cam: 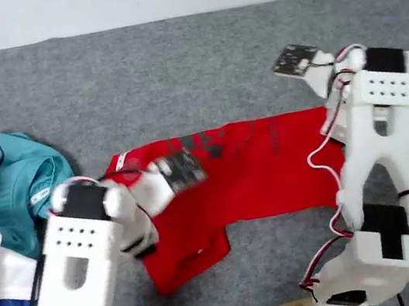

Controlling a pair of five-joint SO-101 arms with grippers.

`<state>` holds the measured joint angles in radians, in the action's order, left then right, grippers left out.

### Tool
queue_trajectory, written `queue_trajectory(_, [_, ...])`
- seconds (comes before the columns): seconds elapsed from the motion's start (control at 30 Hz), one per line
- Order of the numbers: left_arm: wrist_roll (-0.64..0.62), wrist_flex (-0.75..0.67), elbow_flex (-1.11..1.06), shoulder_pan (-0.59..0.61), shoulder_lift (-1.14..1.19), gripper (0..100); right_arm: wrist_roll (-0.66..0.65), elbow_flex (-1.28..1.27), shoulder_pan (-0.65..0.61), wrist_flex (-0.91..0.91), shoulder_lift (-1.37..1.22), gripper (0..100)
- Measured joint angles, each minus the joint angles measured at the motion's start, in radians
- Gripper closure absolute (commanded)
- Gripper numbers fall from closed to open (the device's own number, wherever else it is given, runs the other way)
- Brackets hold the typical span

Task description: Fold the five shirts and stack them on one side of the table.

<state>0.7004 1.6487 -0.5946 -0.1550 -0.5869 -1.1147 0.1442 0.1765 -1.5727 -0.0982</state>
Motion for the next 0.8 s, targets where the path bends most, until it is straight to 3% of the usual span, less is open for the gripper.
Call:
queue_trajectory(0.1, [-0.094,-0.16,0.017,0.068,0.017,100,0.032,0.0,-0.051,0.087,-0.012,97.6])
queue_trajectory(0.33, [-0.425,-0.571,0.011,0.152,0.187,100,0.23,0.0,-0.117,0.331,-0.172,98.8])
queue_trajectory(0.47, [-0.482,-0.706,0.012,0.155,0.362,100,0.288,0.0,-0.12,0.442,-0.295,98.7])
queue_trajectory(0.63, [-0.488,-0.738,0.109,0.158,0.618,100,0.296,0.0,-0.115,0.559,-0.423,98.5])
queue_trajectory(0.8, [-0.483,-0.661,0.27,0.216,0.807,100,0.296,0.049,-0.084,0.565,-0.493,98.7])
